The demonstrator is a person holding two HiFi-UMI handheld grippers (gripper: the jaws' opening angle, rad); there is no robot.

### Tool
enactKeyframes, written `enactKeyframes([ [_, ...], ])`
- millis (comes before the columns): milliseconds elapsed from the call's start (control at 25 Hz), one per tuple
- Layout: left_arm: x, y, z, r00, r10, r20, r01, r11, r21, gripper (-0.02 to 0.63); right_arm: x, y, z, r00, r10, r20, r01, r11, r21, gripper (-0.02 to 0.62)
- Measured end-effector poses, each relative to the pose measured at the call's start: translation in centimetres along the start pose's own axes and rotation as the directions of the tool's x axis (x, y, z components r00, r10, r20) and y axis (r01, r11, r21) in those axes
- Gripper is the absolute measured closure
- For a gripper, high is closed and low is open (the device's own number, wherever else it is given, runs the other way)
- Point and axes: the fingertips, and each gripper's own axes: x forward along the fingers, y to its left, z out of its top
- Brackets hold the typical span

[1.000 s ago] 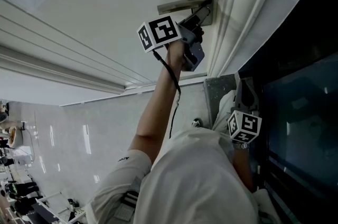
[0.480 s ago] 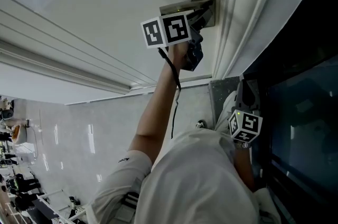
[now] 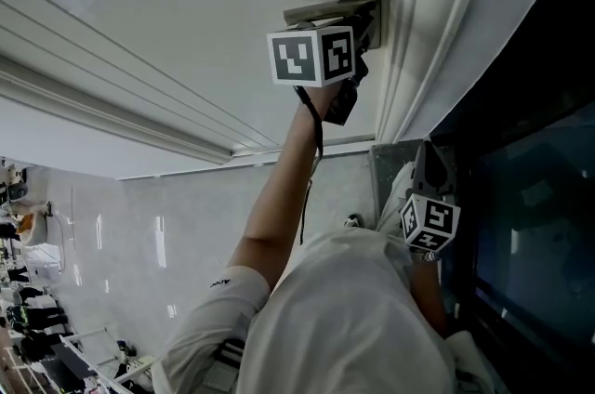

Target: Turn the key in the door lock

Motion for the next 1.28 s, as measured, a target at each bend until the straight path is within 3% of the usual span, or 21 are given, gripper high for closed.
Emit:
enactKeyframes([
  [160,0.0,-0.1,0.1,0.996,0.077,-0.034,-0.072,0.991,0.116,0.523,0.0,-0.2,-0.2,1.0,0.006,-0.001,-0.006,1.0,0.007,0.603],
  [320,0.0,-0.3,0.0,0.991,0.107,-0.077,-0.092,0.98,0.175,0.523,-0.1,-0.6,-0.4,1.0,0.004,-0.003,-0.004,1.0,0.015,0.603],
  [520,0.3,-1.0,0.4,0.971,0.224,-0.083,-0.18,0.913,0.365,0.525,-0.3,-0.7,-0.3,1.0,0.006,0.004,-0.007,1.0,0.016,0.603],
  [720,0.1,-1.0,0.4,0.968,0.244,-0.057,-0.202,0.895,0.398,0.525,-0.8,-1.0,-0.2,1.0,-0.005,0.009,0.005,1.0,0.021,0.603],
  [960,0.3,-1.5,0.4,0.958,0.267,0.102,-0.279,0.799,0.532,0.524,-1.3,-2.2,-0.5,0.999,-0.034,0.005,0.034,0.999,0.028,0.603],
  [1040,0.3,-1.6,0.5,0.957,0.266,0.115,-0.284,0.781,0.556,0.525,-1.3,-2.5,-0.5,0.999,-0.041,0.004,0.041,0.999,0.027,0.603],
  [1200,0.9,-2.3,-0.1,0.955,0.271,0.12,-0.282,0.706,0.65,0.531,-1.4,-2.4,-0.8,0.999,-0.042,-0.005,0.042,0.999,0.027,0.603],
  [1280,1.1,-2.4,-0.3,0.953,0.273,0.13,-0.288,0.691,0.663,0.541,-1.3,-2.0,-0.8,0.999,-0.035,-0.008,0.036,0.999,0.023,0.603],
])
